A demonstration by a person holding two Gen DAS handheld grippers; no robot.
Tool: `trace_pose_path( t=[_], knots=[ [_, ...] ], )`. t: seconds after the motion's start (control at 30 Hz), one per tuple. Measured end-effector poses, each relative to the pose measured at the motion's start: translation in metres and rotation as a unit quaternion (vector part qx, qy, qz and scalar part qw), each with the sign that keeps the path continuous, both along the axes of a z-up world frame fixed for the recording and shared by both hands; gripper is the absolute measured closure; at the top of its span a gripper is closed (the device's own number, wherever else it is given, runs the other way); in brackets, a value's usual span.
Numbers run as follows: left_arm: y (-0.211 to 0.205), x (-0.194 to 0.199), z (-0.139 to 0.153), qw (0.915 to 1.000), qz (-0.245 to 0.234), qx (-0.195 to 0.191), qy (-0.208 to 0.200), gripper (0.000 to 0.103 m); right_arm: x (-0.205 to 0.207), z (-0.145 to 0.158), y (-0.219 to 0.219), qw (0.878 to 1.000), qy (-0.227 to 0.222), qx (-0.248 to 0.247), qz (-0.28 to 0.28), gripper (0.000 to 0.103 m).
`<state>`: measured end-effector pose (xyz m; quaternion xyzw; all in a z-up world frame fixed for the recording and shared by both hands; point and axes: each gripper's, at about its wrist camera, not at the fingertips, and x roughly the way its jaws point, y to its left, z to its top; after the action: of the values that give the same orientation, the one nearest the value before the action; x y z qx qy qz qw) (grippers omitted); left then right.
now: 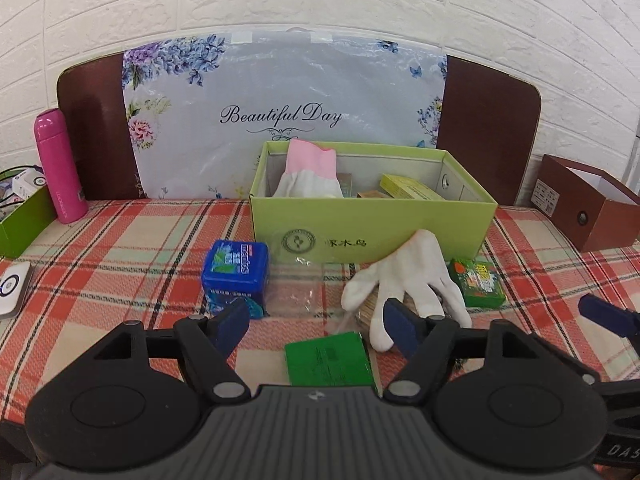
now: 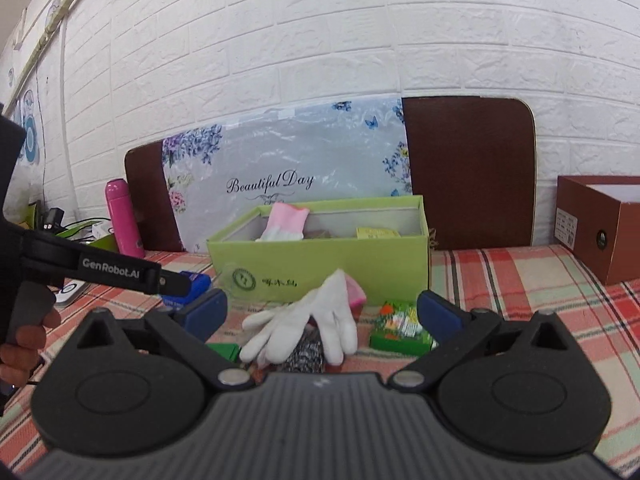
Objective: Organize objects
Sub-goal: 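Grasp green box with left gripper while right grasps steel wool scrubber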
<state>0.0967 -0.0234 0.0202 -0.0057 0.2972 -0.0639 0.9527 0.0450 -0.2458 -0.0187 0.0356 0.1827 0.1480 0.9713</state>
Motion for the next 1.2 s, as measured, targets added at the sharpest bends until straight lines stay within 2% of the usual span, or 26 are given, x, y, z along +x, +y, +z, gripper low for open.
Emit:
trace_pose_path(
  t=[0.17,0.27,0.47,0.63,0.73,0.77,0.8,0.83,0.87,1.03,1.2],
  knots=[
    [-0.001,-0.016,-0.017,0.9998,-0.005,0.002,0.017,0.026,-0.015,-0.021,0.003,1.0,0.021,-0.021,-0.011,0.0],
    [0.007,-0.027,-0.03,0.9995,0.0,-0.012,0.029,0.026,-0.017,-0.033,0.004,0.999,0.04,-0.023,-0.013,0.0],
    [0.021,-0.043,-0.057,0.9982,0.019,-0.027,0.05,0.026,0.001,-0.05,0.023,0.996,0.077,-0.054,-0.004,0.001],
    [0.026,-0.034,-0.062,0.9963,0.034,-0.041,0.068,0.026,0.024,-0.058,0.043,0.994,0.087,-0.065,0.01,0.014],
    [0.025,-0.03,-0.061,0.9958,0.031,-0.053,0.068,0.026,0.042,-0.061,0.048,0.993,0.099,-0.059,0.016,0.031],
    [0.024,-0.028,-0.06,0.9958,0.028,-0.057,0.066,0.026,0.048,-0.063,0.049,0.993,0.106,-0.056,0.016,0.041],
    [0.023,-0.027,-0.06,0.9956,0.026,-0.061,0.066,0.026,0.052,-0.064,0.049,0.992,0.113,-0.054,0.016,0.06],
    [0.022,-0.025,-0.059,0.9953,0.025,-0.066,0.066,0.026,0.054,-0.065,0.048,0.991,0.12,-0.053,0.015,0.07],
    [0.021,-0.022,-0.059,0.995,0.027,-0.07,0.066,0.026,0.054,-0.066,0.046,0.991,0.123,-0.051,0.015,0.077],
    [0.005,0.005,-0.062,0.9944,0.027,-0.078,0.066,0.023,0.028,-0.064,0.035,0.991,0.12,-0.058,0.013,0.078],
    [-0.006,0.036,-0.077,0.9945,0.04,-0.058,0.077,0.023,-0.014,-0.063,0.017,0.991,0.131,-0.04,0.009,0.078]
  ],
)
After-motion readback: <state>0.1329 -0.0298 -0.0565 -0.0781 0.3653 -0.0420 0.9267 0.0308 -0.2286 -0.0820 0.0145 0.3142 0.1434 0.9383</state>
